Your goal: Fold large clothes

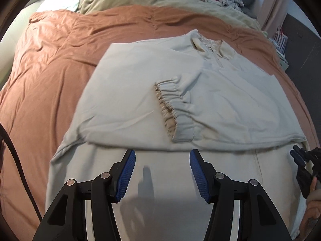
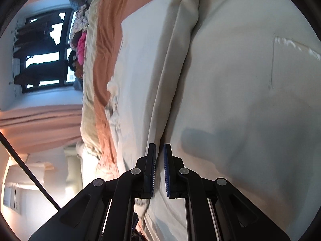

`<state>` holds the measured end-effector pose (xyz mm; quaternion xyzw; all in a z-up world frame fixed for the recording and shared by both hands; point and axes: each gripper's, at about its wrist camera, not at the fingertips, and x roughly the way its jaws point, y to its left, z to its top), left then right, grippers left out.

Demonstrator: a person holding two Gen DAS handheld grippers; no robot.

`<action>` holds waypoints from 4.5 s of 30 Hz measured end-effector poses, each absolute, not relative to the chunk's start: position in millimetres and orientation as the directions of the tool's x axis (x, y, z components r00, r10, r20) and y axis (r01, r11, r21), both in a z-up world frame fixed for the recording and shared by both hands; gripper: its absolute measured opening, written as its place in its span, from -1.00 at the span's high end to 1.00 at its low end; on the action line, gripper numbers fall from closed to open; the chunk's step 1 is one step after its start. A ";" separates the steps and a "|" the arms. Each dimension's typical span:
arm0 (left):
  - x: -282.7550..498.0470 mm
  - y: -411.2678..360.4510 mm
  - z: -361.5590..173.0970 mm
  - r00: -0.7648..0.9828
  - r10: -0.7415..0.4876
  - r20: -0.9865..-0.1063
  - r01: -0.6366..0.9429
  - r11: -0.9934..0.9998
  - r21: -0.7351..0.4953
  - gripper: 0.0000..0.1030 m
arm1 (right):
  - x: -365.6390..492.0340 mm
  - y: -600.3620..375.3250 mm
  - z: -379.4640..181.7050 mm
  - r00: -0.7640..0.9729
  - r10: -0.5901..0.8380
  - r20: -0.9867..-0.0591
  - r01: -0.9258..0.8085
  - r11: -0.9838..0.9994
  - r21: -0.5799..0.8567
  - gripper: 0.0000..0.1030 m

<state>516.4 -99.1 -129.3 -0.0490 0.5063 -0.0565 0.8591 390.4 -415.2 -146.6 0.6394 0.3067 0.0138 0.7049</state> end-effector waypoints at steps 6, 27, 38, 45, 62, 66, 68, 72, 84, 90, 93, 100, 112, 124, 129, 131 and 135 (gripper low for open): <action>462.5 -62.0 -103.8 0.504 -0.151 -0.850 0.007 0.985 -0.171 -0.13 | 356.6 -411.6 -112.0 0.825 0.419 -0.379 0.296 0.250 0.922 0.41; 277.4 29.6 -84.4 0.582 -0.195 -0.789 -0.111 0.942 -0.316 -0.13 | 173.8 -408.7 -61.2 0.828 0.383 -0.408 0.107 0.608 0.787 -0.29; 245.3 58.5 -131.2 0.572 -0.207 -0.794 -0.169 0.917 -0.361 -0.13 | 102.5 -442.1 -67.8 0.827 0.273 -0.491 0.124 0.764 0.633 -0.29; 230.9 71.9 -142.8 0.579 -0.213 -0.787 -0.186 0.906 -0.381 -0.13 | 69.5 -465.9 -88.0 0.822 0.181 -0.540 0.209 0.786 0.582 -0.29; 265.3 72.6 -160.8 0.576 -0.278 -0.769 -0.126 0.899 -0.420 0.05 | 98.3 -486.5 -129.4 0.842 0.270 -0.466 0.144 0.722 0.677 -0.09; 284.9 67.4 -171.8 0.538 -0.291 -0.791 -0.112 0.905 -0.410 0.15 | 119.9 -492.7 -138.6 0.836 0.303 -0.457 0.130 0.700 0.703 -0.08; 292.6 68.8 -176.9 0.538 -0.309 -0.785 -0.113 0.896 -0.430 0.15 | 130.2 -496.4 -142.5 0.836 0.313 -0.450 0.125 0.690 0.713 -0.08; 309.2 73.8 -182.7 0.535 -0.350 -0.769 -0.104 0.876 -0.471 0.16 | 156.5 -506.1 -151.4 0.831 0.300 -0.468 0.151 0.689 0.709 -0.08; 318.2 68.6 -188.5 0.496 -0.535 -0.684 -0.072 0.760 -0.646 0.19 | 181.3 -516.5 -159.6 0.812 0.393 -0.431 0.101 0.632 0.768 -0.08; 289.5 58.6 -192.1 0.480 -0.624 -0.616 -0.053 0.681 -0.730 0.19 | 159.8 -503.6 -179.5 0.784 0.511 -0.353 0.011 0.557 0.830 -0.08; 285.4 53.8 -192.8 0.476 -0.645 -0.598 -0.046 0.661 -0.749 0.19 | 154.2 -503.7 -183.8 0.785 0.507 -0.355 0.018 0.555 0.832 0.03; 273.4 60.1 -193.4 0.510 -0.624 -0.592 -0.116 0.632 -0.766 0.74 | 148.0 -503.9 -179.0 0.796 0.477 -0.374 0.079 0.531 0.844 0.82; 217.2 73.5 -106.7 0.640 -0.580 -0.504 -0.014 0.647 -0.762 0.82 | 68.7 -485.1 -108.7 0.854 0.470 -0.221 -0.077 0.535 0.841 0.89; 113.3 81.2 -29.6 0.703 -0.562 -0.436 0.068 0.664 -0.745 0.82 | -32.6 -482.4 -77.3 0.854 0.498 -0.149 -0.190 0.566 0.802 0.89; 75.7 86.8 -15.1 0.717 -0.555 -0.422 0.077 0.665 -0.742 0.82 | -48.2 -484.7 -76.8 0.846 0.512 -0.147 -0.219 0.585 0.781 0.89; 67.8 87.2 -8.2 0.715 -0.559 -0.419 0.081 0.662 -0.745 0.82 | -38.4 -485.7 -74.9 0.843 0.517 -0.147 -0.225 0.587 0.777 0.89; 59.4 87.8 9.0 0.721 -0.572 -0.390 0.123 0.660 -0.741 0.82 | -29.4 -492.7 -64.4 0.850 0.510 -0.130 -0.232 0.585 0.777 0.89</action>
